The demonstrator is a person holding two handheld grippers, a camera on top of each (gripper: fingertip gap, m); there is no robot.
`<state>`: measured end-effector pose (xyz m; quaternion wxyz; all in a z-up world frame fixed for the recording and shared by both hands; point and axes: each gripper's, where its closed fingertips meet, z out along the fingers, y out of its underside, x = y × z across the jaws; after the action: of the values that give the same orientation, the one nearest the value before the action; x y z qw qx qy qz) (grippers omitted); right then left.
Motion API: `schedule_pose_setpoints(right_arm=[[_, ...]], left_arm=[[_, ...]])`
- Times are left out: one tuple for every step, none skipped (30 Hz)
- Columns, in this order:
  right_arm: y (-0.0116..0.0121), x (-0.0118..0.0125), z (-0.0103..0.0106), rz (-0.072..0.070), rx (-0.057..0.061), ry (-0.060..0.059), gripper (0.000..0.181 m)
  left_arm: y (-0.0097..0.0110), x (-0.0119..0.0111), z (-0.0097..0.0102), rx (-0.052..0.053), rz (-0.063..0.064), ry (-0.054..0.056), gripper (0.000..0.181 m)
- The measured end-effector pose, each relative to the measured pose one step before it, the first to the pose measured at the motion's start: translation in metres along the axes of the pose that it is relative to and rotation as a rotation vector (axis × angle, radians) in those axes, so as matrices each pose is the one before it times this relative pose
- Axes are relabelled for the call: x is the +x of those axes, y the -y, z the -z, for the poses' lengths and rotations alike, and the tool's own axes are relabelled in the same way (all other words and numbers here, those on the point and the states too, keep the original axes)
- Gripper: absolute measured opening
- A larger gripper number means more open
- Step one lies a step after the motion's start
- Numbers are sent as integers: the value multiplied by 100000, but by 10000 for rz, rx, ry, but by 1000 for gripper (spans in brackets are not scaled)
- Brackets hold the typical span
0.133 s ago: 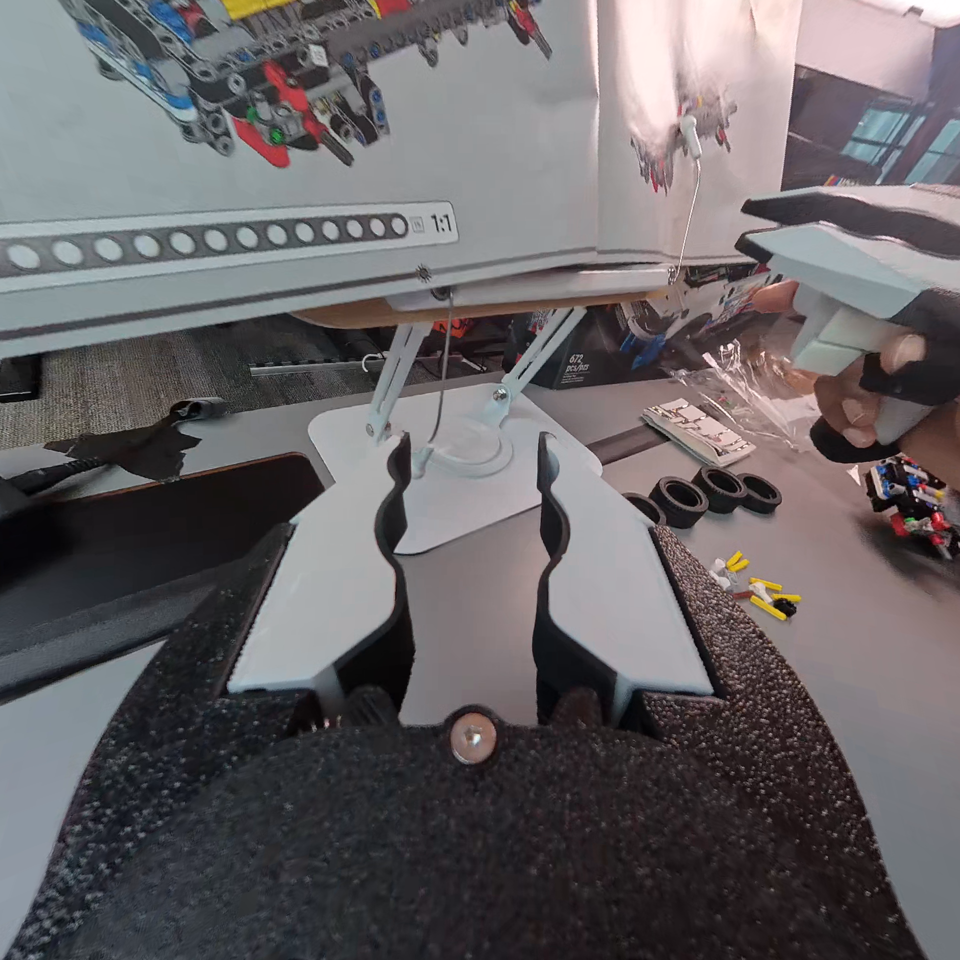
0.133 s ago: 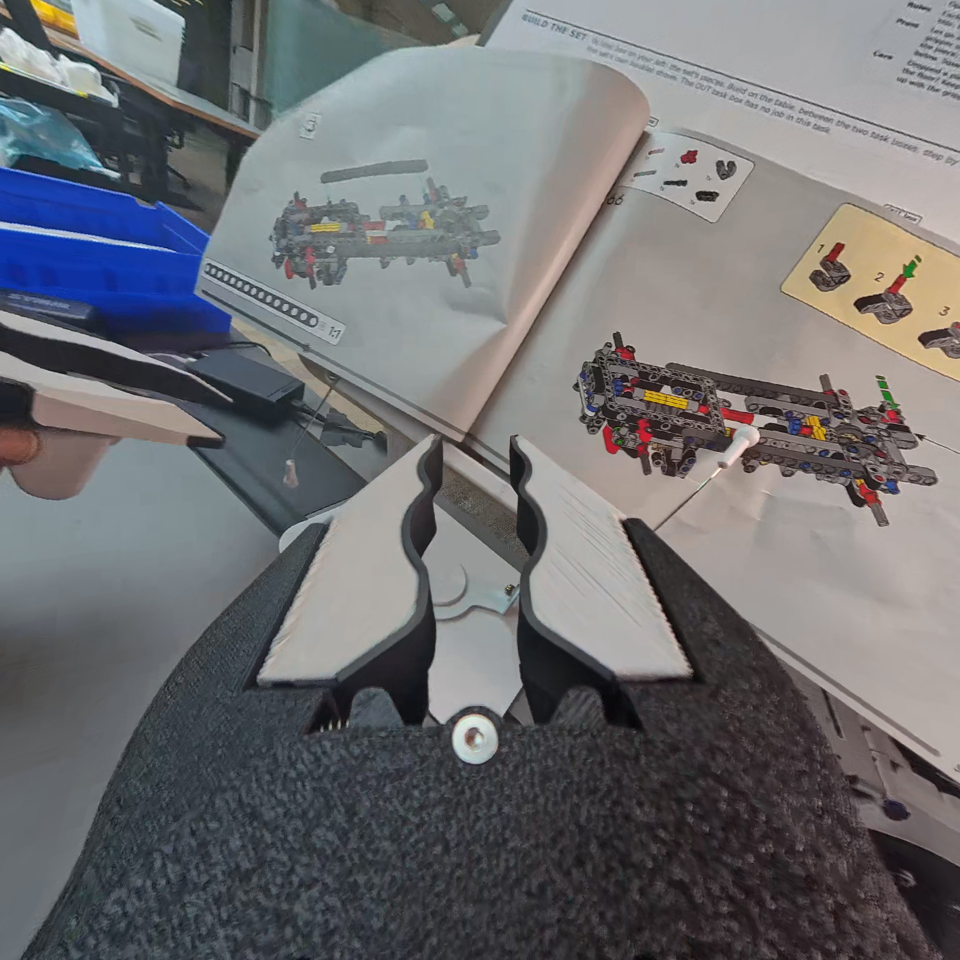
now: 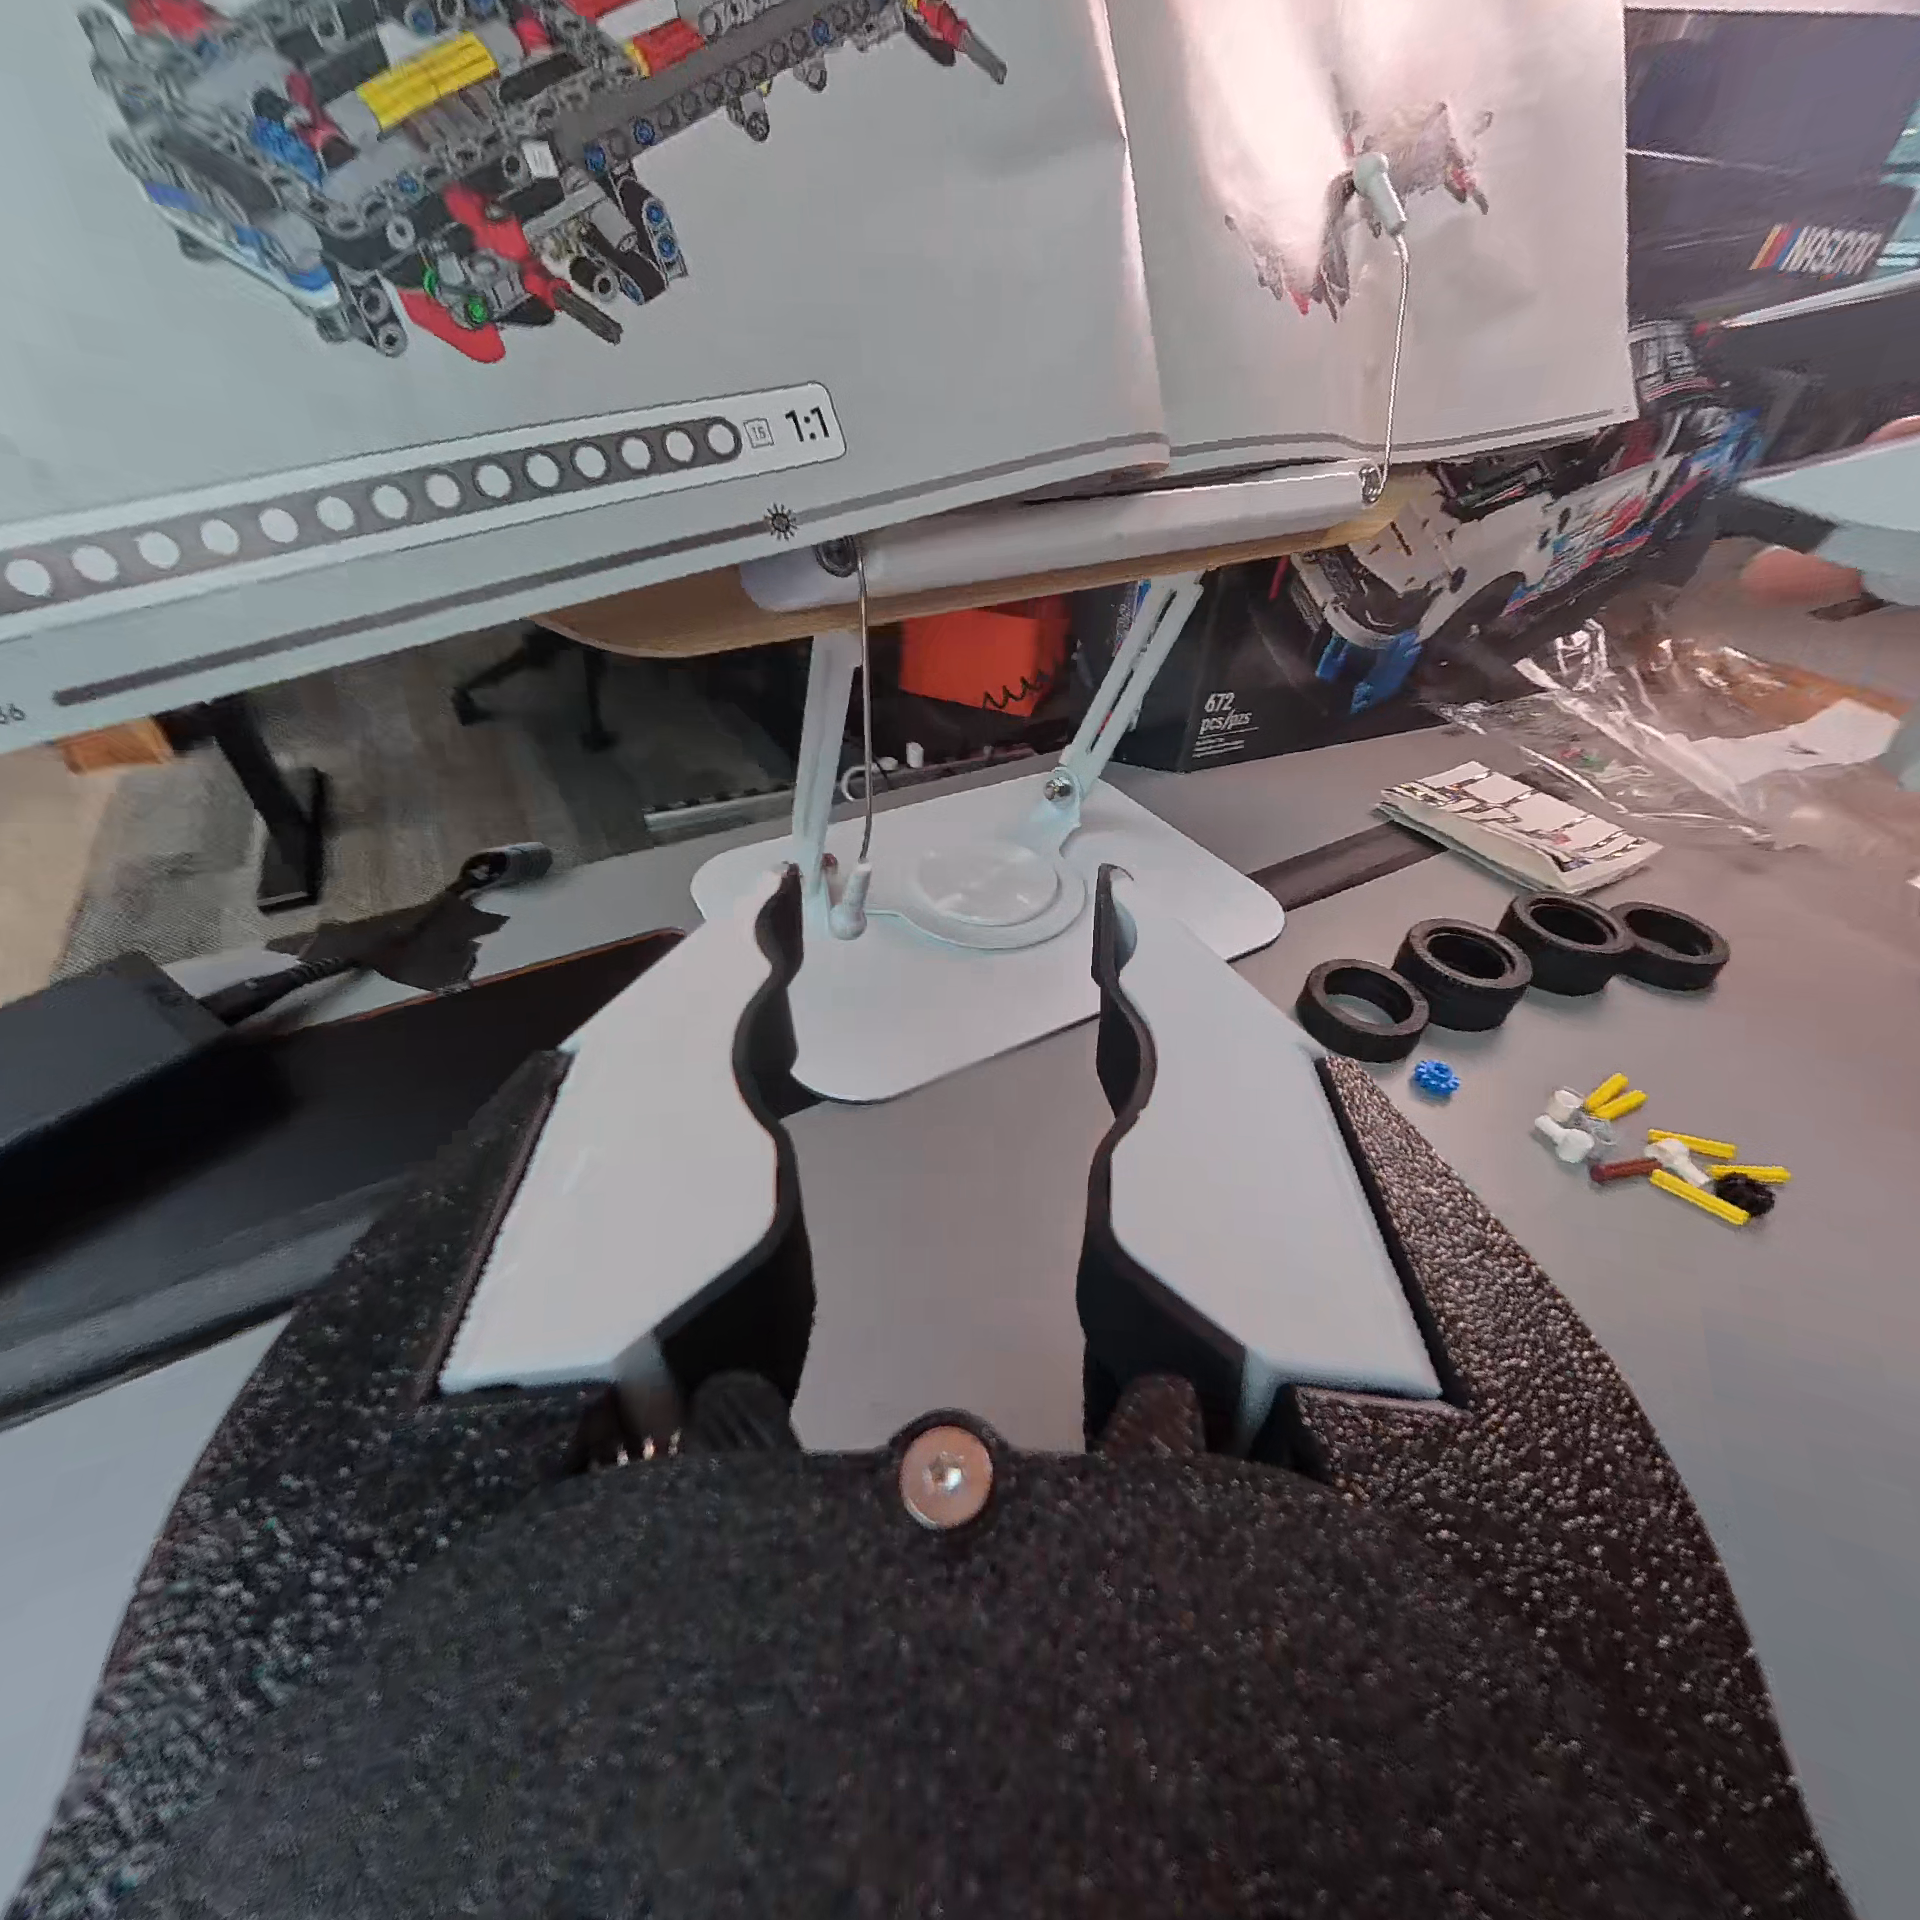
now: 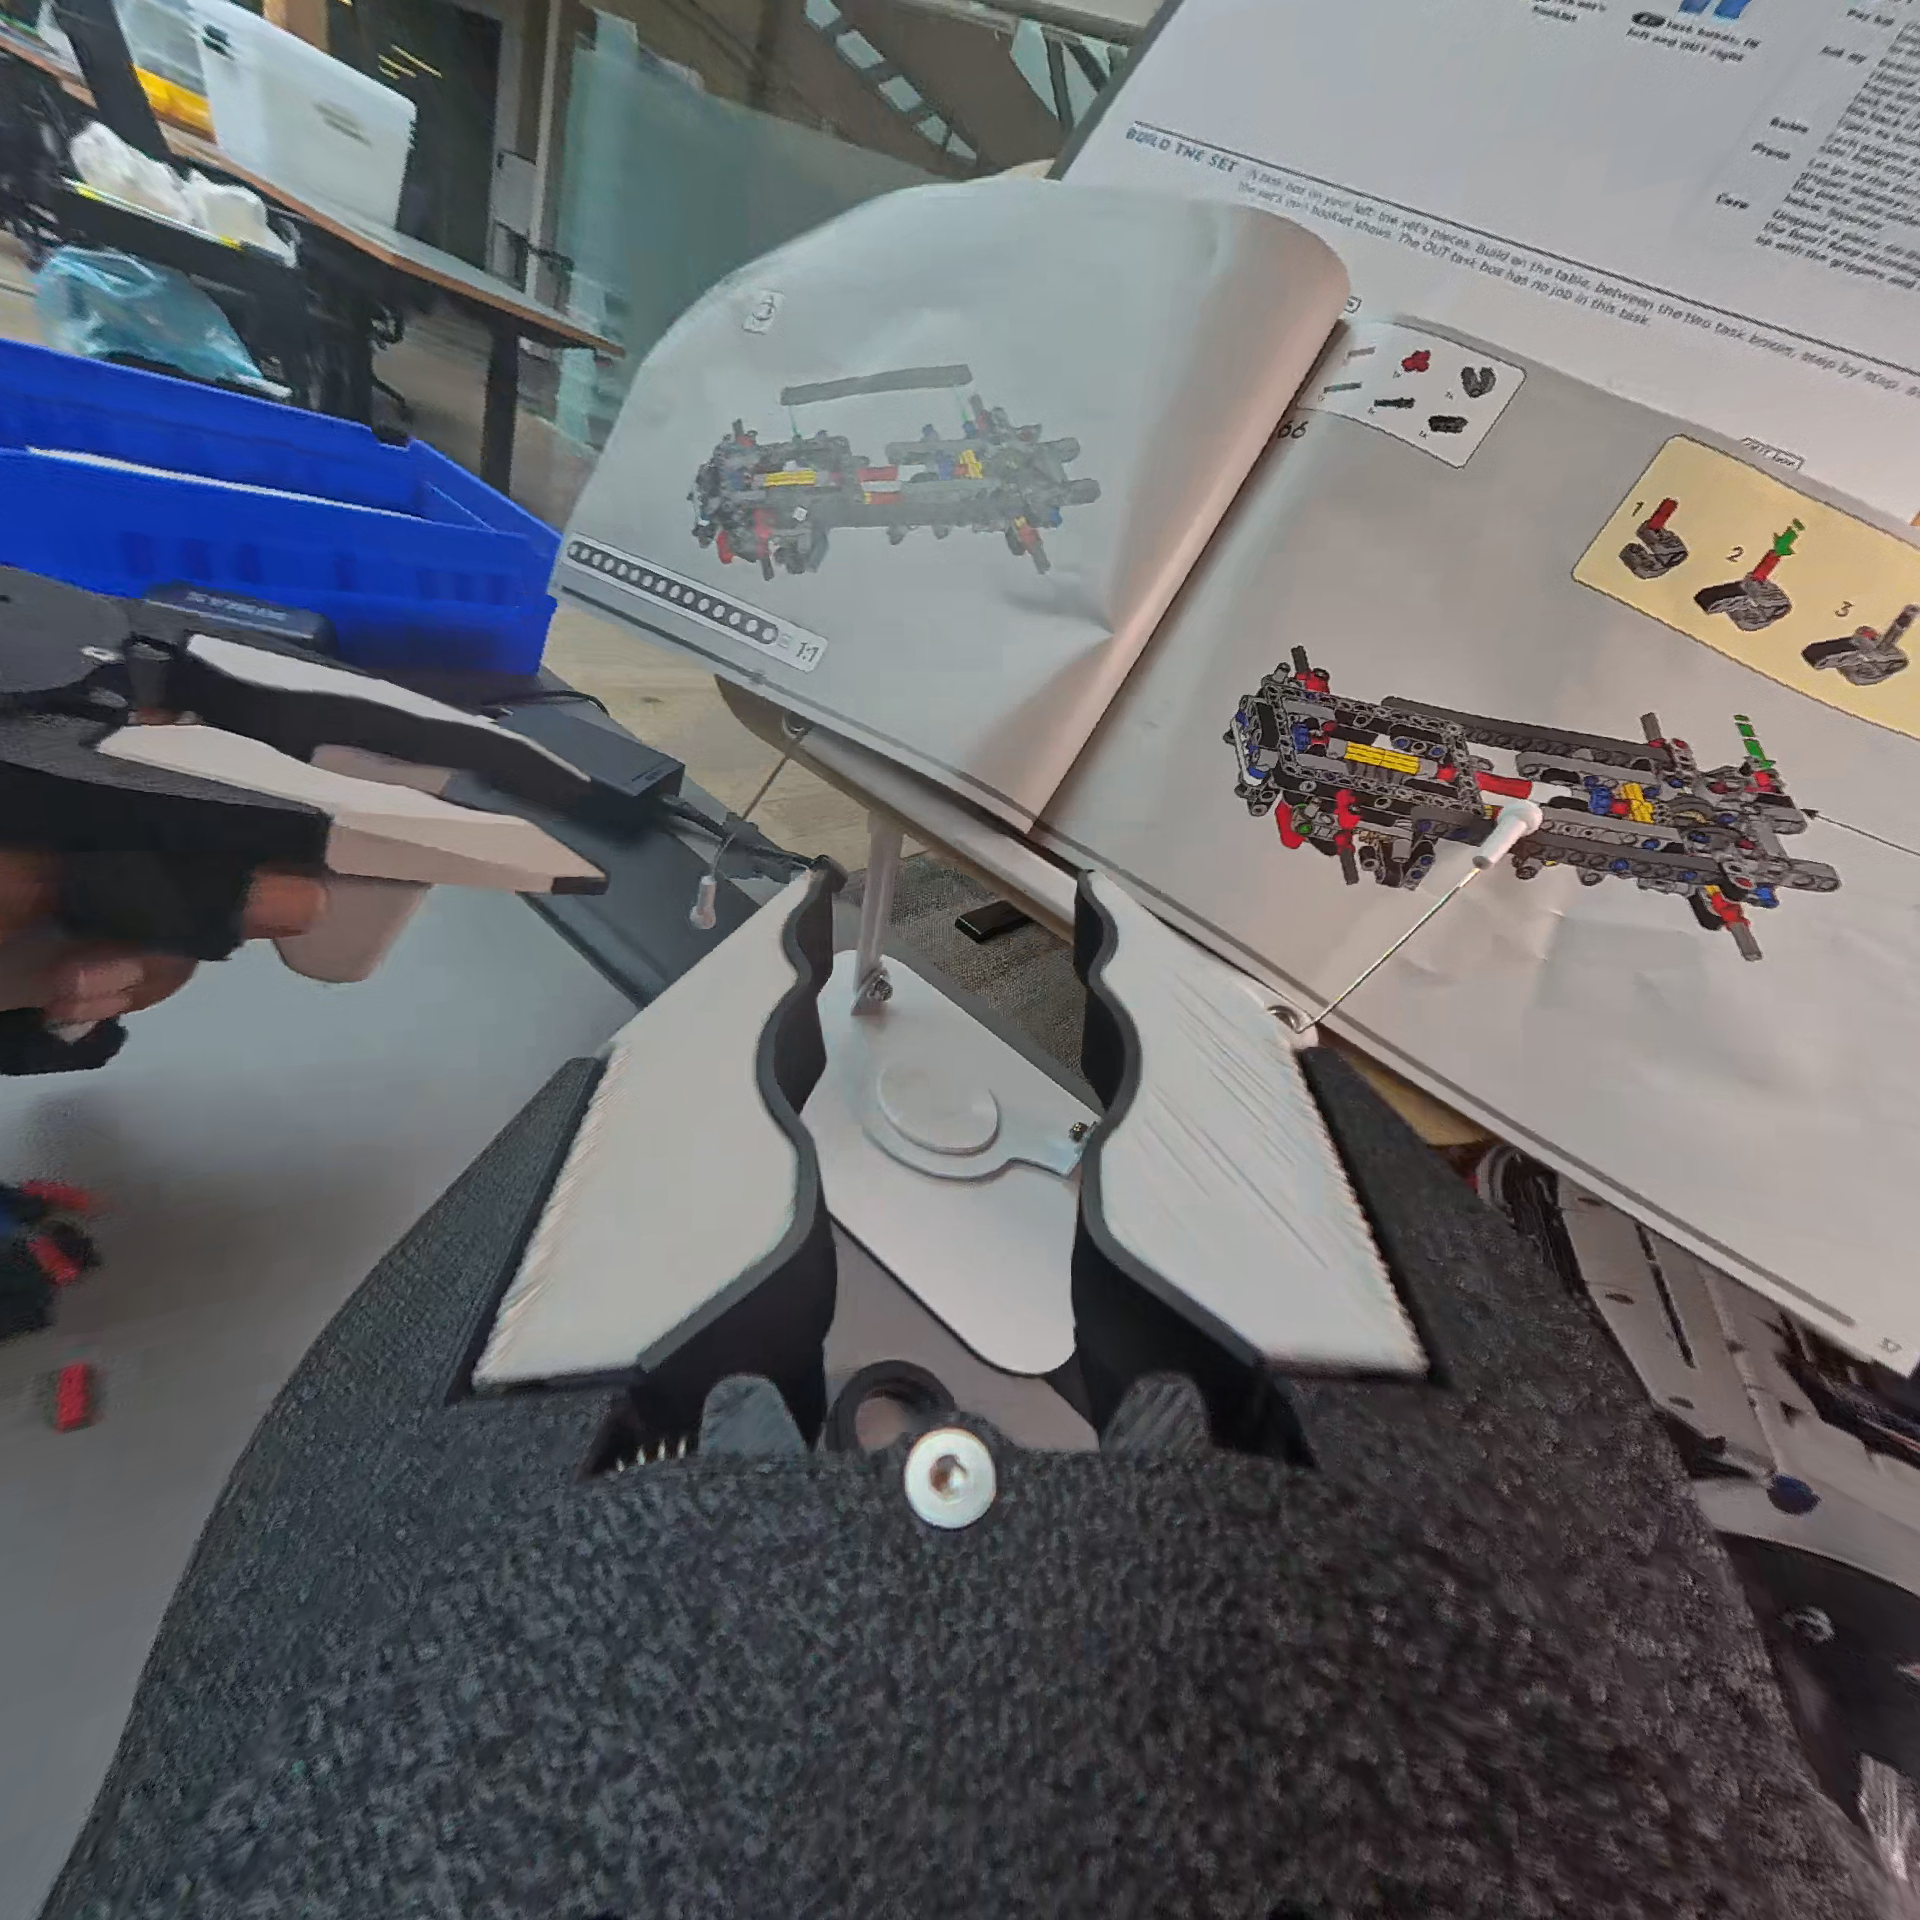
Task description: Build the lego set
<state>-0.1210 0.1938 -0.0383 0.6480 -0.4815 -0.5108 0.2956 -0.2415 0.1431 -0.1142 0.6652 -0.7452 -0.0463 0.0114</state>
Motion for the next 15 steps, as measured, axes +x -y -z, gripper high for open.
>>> schedule_pose_setpoints(right_arm=[[19,-789,1394,58,141,1,47],[-105,-624,1502,143,63,-58,47],[-220,-463,1587,177,-16,-70,47],[-348,-263,1662,146,-62,-70,47],[-542,-8,1697,150,-157,-73,48],[-812,297,1682,211,-297,-77,48],[-1142,698,1649,272,-468,-130,50],[-1464,1154,1596,214,-605,-213,51],[-1814,1351,1516,85,-744,-135,53],[-2240,1411,1381,-25,-950,10,55],[-2735,1528,1210,-62,-1190,73,62],[-3080,1497,959,-73,-1289,184,70],[-3230,1304,630,-201,-1292,327,78],[-3034,1030,279,-378,-1164,469,91],[-2488,715,-48,-373,-921,534,101]], left_arm=[[317,-3,279,297,-485,329,58],[561,0,306,319,-373,265,60],[682,71,311,280,-213,148,61],[724,107,310,237,-100,80,62],[757,70,353,231,-104,77,63],[751,36,426,232,-158,112,63],[745,53,494,252,-178,103,64],[622,162,519,203,-140,19,63],[446,215,508,111,-76,-28,62],[325,265,492,55,-42,-64,62],[209,267,459,12,-39,-78,62],[151,258,430,1,-54,-67,62],[127,258,369,7,-66,-61,61],[79,306,293,6,-44,-76,60],[37,370,184,-10,-13,-98,59]])
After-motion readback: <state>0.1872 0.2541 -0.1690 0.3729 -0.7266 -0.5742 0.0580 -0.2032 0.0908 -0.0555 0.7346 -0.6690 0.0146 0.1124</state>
